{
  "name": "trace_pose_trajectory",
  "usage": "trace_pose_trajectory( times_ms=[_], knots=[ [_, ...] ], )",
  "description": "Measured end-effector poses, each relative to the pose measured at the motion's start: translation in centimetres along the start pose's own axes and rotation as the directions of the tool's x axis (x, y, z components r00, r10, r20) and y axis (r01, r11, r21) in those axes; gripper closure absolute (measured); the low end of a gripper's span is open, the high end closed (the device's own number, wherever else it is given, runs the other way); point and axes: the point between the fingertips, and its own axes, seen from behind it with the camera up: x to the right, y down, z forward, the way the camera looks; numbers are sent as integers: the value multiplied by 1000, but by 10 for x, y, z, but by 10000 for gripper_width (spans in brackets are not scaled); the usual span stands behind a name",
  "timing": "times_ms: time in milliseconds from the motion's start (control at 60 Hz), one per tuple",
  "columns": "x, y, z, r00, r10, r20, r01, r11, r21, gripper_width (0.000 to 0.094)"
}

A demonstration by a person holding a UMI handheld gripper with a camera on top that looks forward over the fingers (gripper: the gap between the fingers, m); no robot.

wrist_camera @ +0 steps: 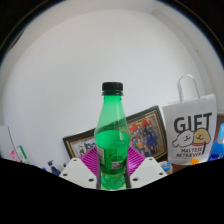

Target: Pour water

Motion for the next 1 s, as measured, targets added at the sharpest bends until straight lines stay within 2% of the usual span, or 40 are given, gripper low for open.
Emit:
trace_pose_trajectory(
  times_ms=[83, 167, 367, 617, 717, 767, 817, 883, 917, 950, 967, 1000],
  knots=[
    [48, 24, 11, 987, -138, -79, 135, 990, -52, 615],
    [88, 58, 13, 965, -232, -121, 219, 969, -111, 615],
    [144, 136, 19, 938, -315, -144, 283, 937, -205, 614],
    [172, 191, 23, 935, -319, -153, 276, 928, -251, 609],
    [171, 189, 21, 935, -319, -155, 283, 935, -216, 591],
    [170, 189, 19, 936, -316, -156, 281, 937, -209, 549],
    [171, 188, 18, 934, -316, -164, 280, 936, -211, 457],
    [173, 190, 17, 936, -310, -168, 270, 936, -224, 380],
    [173, 194, 15, 937, -305, -170, 259, 934, -246, 269],
    [172, 199, 13, 940, -298, -166, 247, 931, -269, 97],
    [172, 201, 12, 941, -295, -165, 242, 929, -281, 67],
    [172, 203, 9, 942, -293, -166, 234, 924, -303, 115]
  ],
)
